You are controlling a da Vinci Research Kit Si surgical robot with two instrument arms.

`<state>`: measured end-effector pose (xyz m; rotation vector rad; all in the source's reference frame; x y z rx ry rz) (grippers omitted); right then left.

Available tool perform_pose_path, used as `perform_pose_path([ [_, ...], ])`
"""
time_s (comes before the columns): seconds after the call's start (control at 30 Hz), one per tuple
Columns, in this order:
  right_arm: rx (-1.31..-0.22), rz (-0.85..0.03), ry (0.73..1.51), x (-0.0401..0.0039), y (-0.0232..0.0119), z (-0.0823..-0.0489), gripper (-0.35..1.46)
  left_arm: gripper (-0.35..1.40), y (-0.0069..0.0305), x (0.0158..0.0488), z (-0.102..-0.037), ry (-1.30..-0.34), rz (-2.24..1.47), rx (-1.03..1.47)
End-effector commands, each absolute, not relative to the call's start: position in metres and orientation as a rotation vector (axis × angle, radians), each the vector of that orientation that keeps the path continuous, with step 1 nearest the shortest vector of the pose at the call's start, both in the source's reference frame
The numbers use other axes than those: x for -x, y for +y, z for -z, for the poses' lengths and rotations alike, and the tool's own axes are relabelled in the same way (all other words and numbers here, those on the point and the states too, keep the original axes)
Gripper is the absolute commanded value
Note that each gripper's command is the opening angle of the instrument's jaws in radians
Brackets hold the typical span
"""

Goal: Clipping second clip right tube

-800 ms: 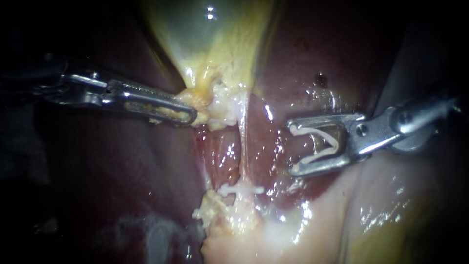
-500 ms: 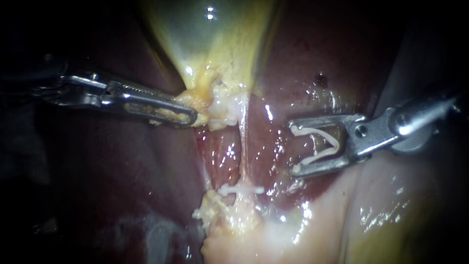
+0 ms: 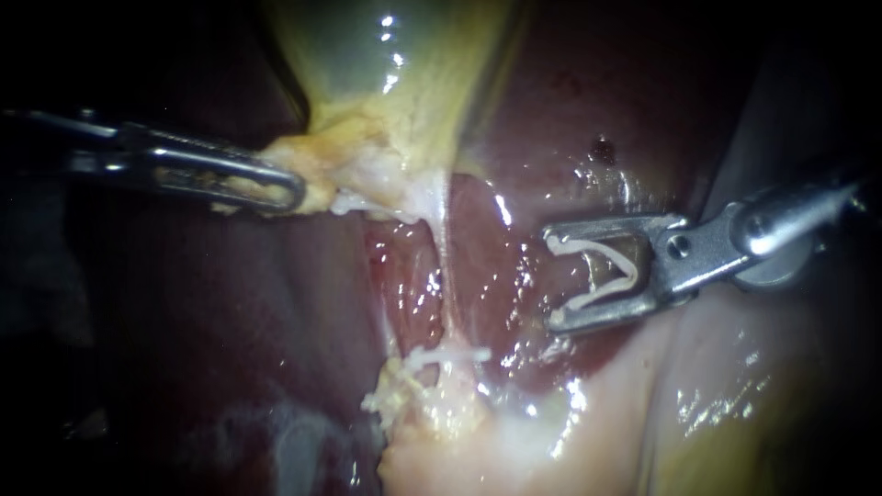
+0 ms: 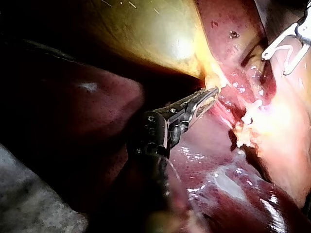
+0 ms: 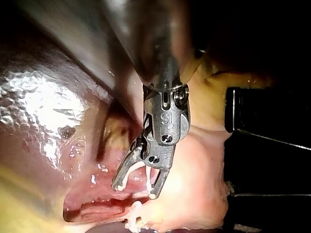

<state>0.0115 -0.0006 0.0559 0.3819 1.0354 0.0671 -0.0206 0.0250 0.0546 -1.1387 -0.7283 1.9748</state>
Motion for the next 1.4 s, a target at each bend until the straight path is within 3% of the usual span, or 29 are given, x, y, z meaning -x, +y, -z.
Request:
perform_pose_path([
  [0.03, -0.382, -0.067, 1.035, -0.0115, -0.0006, -0.0558, 0.48, -0.35, 0.0250, 0.0207, -0.0540, -0.723, -1.977, 1.144],
  [0.5, -0.383, -0.067, 1.036, -0.0119, -0.0007, -0.0558, 0.48, -0.35, 0.0248, 0.0208, -0.0539, -0.713, -1.983, 1.151],
  [1.0, -0.562, -0.310, 0.976, -0.0175, -0.0033, -0.0581, 0.49, -0.35, 0.0252, 0.0204, -0.0550, -0.708, -1.983, 1.151],
  [1.4, -0.608, -0.387, 0.950, -0.0212, -0.0045, -0.0626, 0.49, -0.35, 0.0246, 0.0208, -0.0542, -0.697, -1.981, 1.147],
])
